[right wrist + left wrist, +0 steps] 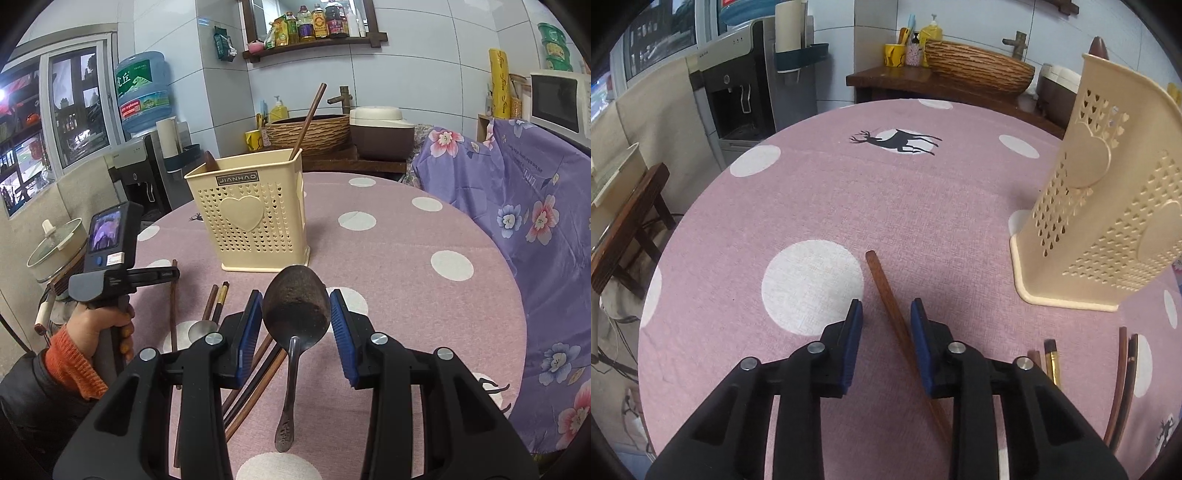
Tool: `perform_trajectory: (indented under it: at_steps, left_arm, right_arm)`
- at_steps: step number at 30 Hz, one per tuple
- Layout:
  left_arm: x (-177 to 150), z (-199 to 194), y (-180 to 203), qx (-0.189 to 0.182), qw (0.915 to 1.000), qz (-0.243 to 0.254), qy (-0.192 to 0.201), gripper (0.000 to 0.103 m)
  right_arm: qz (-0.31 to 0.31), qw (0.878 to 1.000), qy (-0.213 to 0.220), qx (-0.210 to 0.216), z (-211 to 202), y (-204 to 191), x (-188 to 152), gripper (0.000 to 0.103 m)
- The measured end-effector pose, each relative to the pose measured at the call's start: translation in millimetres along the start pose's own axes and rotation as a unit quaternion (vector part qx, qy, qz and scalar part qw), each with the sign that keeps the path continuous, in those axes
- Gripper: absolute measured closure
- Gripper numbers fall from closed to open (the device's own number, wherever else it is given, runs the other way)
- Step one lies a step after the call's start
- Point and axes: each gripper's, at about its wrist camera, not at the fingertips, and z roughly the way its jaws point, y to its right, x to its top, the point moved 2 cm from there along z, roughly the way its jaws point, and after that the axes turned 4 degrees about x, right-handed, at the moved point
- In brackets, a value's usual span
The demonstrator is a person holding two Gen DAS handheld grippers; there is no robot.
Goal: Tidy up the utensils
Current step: 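Grasp a wooden chopstick with the left tool while right tool holds the metal spoon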
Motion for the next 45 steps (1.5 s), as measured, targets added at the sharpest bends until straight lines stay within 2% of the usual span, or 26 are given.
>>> perform_trajectory:
  at_steps: [2,4,12,17,20,25,32,36,39,45]
  left_arm:
    - [2.7,2.7,3.8,0.01,0.9999,0.008,-0.001,0.08]
    - [5.9,5.1,8.2,0.018,0.9997,0.016,0.002,0.091]
    - [11.1,8.2,16.7,0.015,0.9997,0.021,0.005,0.093]
    - [11.5,4.3,16.8,-0.005,0.9998,0.017,0.006,0.095]
    - [9.6,-9.7,15.5,-0.021,0.9993,0.019,0.023,0.095]
    - [8.6,-52.3,2.3,-0.075,0.9954,0.006,0.06,0.095]
    - [12.0,-139.6,-27.7,-0.136,0.9802,-0.011,0.143,0.095]
    - [9.0,-174.6,-35.3,-0.155,0.9714,-0.007,0.179,0.095]
    - [8.5,-186.0,-36.3,-0.161,0.9679,-0.005,0.193,0.095]
    - [10.7,-186.1,-37.0,-0.171,0.9657,-0.007,0.195,0.095]
  right_arm:
    - [-0.001,1.0,0.0,0.003,1.2,-1.4,-0.1,0.065]
    - [0.0,1.0,0.0,0.006,2.2,-2.0,0.3,0.065]
    - [0.011,1.0,-0.001,0.006,1.9,2.1,0.2,0.065]
    - [0.012,1.0,0.002,0.004,-1.5,1.5,-0.5,0.065]
    - [0.014,1.0,0.004,0.003,-1.5,3.3,0.0,0.065]
    - [0.018,1.0,0.003,0.005,-1.8,4.5,0.1,0.065]
    - [0.017,1.0,0.007,0.001,-5.1,2.8,0.3,0.065]
    - [0.016,1.0,0.008,0.002,-6.6,0.9,0.5,0.065]
    - [0.017,1.0,0.012,0.004,-8.6,-1.4,1.3,0.065]
    - [0.009,1.0,0.015,0.006,-11.7,-5.9,4.0,0.065]
